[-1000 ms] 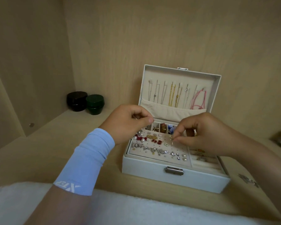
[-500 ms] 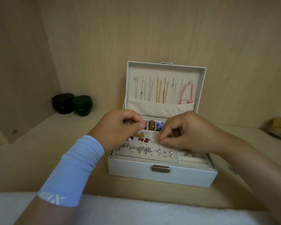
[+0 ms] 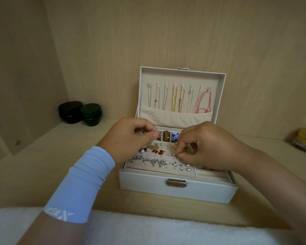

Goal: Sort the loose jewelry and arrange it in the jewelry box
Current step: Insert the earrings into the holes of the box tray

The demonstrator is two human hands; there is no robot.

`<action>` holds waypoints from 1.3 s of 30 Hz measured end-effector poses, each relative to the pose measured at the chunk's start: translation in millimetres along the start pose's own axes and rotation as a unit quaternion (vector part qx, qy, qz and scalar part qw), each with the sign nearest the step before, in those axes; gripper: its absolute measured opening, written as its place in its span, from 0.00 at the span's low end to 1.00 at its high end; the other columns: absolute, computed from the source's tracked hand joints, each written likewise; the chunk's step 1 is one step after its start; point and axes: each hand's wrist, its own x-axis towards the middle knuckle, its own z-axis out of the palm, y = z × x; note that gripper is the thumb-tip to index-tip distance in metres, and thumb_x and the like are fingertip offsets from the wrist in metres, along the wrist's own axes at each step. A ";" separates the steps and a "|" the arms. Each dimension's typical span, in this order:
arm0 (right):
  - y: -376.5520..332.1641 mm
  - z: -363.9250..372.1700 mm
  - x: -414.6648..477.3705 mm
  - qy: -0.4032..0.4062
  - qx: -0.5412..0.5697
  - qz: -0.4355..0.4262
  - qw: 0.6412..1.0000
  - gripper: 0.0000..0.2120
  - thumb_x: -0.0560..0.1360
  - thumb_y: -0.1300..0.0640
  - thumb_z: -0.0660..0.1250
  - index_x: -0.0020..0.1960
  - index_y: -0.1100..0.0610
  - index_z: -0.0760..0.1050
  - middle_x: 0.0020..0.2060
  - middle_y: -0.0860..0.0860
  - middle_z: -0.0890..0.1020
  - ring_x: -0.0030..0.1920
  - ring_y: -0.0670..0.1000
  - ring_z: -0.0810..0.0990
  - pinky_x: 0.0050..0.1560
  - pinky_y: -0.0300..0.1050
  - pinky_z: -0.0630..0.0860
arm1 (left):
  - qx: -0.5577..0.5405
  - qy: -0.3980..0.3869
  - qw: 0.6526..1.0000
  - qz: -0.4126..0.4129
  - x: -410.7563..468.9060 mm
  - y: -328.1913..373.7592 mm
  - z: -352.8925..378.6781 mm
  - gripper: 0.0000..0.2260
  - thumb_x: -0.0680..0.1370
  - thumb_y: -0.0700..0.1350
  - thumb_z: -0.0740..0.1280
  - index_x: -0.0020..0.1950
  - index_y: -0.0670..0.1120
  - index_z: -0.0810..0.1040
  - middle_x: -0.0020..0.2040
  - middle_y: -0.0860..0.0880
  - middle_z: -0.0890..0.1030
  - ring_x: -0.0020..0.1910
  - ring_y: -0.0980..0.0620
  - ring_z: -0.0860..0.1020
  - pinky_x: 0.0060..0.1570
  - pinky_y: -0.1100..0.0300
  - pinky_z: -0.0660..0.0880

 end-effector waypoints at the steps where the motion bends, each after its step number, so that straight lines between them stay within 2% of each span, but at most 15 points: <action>1: -0.3 0.8 0.3 0.003 -0.004 -0.001 1.000 0.04 0.69 0.57 0.75 0.39 0.48 0.84 0.36 0.38 0.82 0.37 0.36 0.78 0.38 0.29 0.71 | -0.001 0.001 1.000 0.000 0.3 -0.1 0.2 0.05 0.76 0.46 0.72 0.42 0.56 0.84 0.33 0.61 0.81 0.32 0.62 0.76 0.37 0.67 0.72; 4: -1.5 3.1 1.4 0.009 -0.016 -0.005 1.000 0.03 0.69 0.56 0.74 0.39 0.48 0.84 0.36 0.37 0.82 0.36 0.35 0.77 0.38 0.34 0.74 | 0.001 0.002 1.000 -0.001 0.0 -0.4 0.1 0.05 0.76 0.46 0.72 0.42 0.56 0.84 0.33 0.61 0.81 0.33 0.62 0.77 0.39 0.64 0.73; 7: -1.9 2.3 2.5 0.012 -0.033 -0.013 0.999 0.04 0.69 0.57 0.74 0.39 0.47 0.83 0.36 0.37 0.81 0.36 0.37 0.77 0.38 0.35 0.74 | 0.003 0.003 1.000 -0.002 0.6 -0.5 -0.9 0.05 0.76 0.46 0.72 0.42 0.56 0.84 0.36 0.60 0.83 0.37 0.60 0.79 0.43 0.62 0.75; 10: -2.4 2.7 3.5 0.019 -0.047 -0.028 0.998 0.05 0.69 0.57 0.74 0.39 0.47 0.83 0.36 0.38 0.81 0.37 0.39 0.78 0.37 0.37 0.75 | 0.005 0.007 1.000 -0.002 0.4 0.7 -1.4 0.05 0.75 0.46 0.72 0.41 0.56 0.84 0.35 0.60 0.82 0.36 0.61 0.79 0.42 0.63 0.73; 14: -2.9 2.6 3.7 0.041 -0.036 -0.027 0.998 0.05 0.69 0.58 0.74 0.39 0.48 0.83 0.37 0.39 0.81 0.38 0.39 0.78 0.38 0.34 0.74 | -0.004 0.007 1.000 -0.004 -0.4 3.8 -1.2 0.05 0.76 0.45 0.72 0.42 0.55 0.84 0.35 0.60 0.82 0.35 0.62 0.78 0.42 0.65 0.73; 18: -9.9 -2.0 12.4 0.144 0.055 -0.015 0.988 0.06 0.68 0.63 0.75 0.38 0.53 0.82 0.39 0.43 0.84 0.38 0.38 0.79 0.40 0.29 0.71 | -0.090 -0.012 0.995 -0.046 -1.7 10.9 -4.1 0.03 0.76 0.45 0.71 0.45 0.50 0.85 0.34 0.52 0.83 0.32 0.58 0.79 0.38 0.63 0.74; 20: -15.9 -0.2 20.0 0.186 0.037 -0.025 0.982 0.05 0.69 0.63 0.75 0.38 0.54 0.81 0.39 0.44 0.84 0.37 0.34 0.77 0.40 0.27 0.69 | -0.151 -0.024 0.986 -0.071 -2.9 16.2 -4.4 0.04 0.78 0.43 0.69 0.48 0.45 0.84 0.36 0.51 0.84 0.31 0.57 0.78 0.32 0.66 0.73; 23: -19.4 6.1 29.6 0.228 0.006 -0.018 0.974 0.03 0.69 0.59 0.73 0.38 0.53 0.80 0.37 0.44 0.83 0.33 0.33 0.74 0.37 0.32 0.68 | -0.266 -0.015 0.956 -0.121 -4.2 23.0 -2.8 0.06 0.79 0.42 0.67 0.51 0.42 0.82 0.40 0.48 0.86 0.29 0.56 0.78 0.28 0.67 0.72; 25: -19.6 10.2 32.3 0.236 0.008 -0.012 0.972 0.03 0.70 0.59 0.72 0.38 0.52 0.80 0.37 0.44 0.83 0.32 0.34 0.73 0.36 0.34 0.68 | -0.287 0.000 0.948 -0.139 -4.5 24.3 -0.8 0.06 0.78 0.42 0.68 0.51 0.42 0.82 0.41 0.47 0.86 0.29 0.55 0.79 0.27 0.67 0.72; 28: -19.8 8.9 29.3 0.215 0.029 0.005 0.976 0.05 0.69 0.60 0.74 0.38 0.52 0.80 0.36 0.44 0.83 0.32 0.38 0.75 0.35 0.35 0.71 | -0.250 0.011 0.959 -0.135 -4.7 22.4 0.6 0.05 0.78 0.42 0.69 0.50 0.42 0.83 0.41 0.48 0.86 0.30 0.55 0.79 0.27 0.67 0.72; 30: -15.4 3.1 22.8 0.145 0.046 0.029 0.988 0.04 0.69 0.57 0.74 0.38 0.49 0.81 0.36 0.42 0.83 0.34 0.41 0.78 0.37 0.39 0.75 | -0.183 0.019 0.975 -0.124 -5.0 19.4 -0.3 0.04 0.78 0.43 0.70 0.47 0.44 0.84 0.34 0.52 0.84 0.27 0.58 0.76 0.27 0.67 0.71; 33: -5.8 -2.3 12.5 0.058 -0.035 0.029 0.997 0.04 0.68 0.54 0.73 0.38 0.46 0.80 0.36 0.36 0.81 0.38 0.38 0.78 0.38 0.39 0.76 | -0.136 0.020 0.984 -0.116 -3.6 14.6 -3.7 0.03 0.77 0.42 0.70 0.45 0.45 0.84 0.28 0.54 0.81 0.24 0.61 0.75 0.27 0.69 0.71; 36: -3.4 -3.3 5.3 0.008 -0.041 0.020 0.999 0.05 0.67 0.55 0.74 0.38 0.47 0.80 0.36 0.38 0.79 0.40 0.37 0.77 0.38 0.34 0.71 | -0.120 0.008 0.987 -0.108 -2.4 12.9 -3.6 0.03 0.77 0.43 0.71 0.45 0.47 0.84 0.31 0.54 0.82 0.27 0.60 0.77 0.29 0.67 0.72; 39: -3.4 -1.7 4.3 -0.012 -0.033 0.009 0.999 0.06 0.67 0.57 0.75 0.37 0.47 0.79 0.36 0.38 0.79 0.40 0.39 0.78 0.38 0.35 0.71 | -0.108 0.001 0.989 -0.098 -1.7 9.6 -0.9 0.02 0.76 0.45 0.72 0.44 0.50 0.85 0.36 0.52 0.84 0.31 0.57 0.79 0.33 0.65 0.72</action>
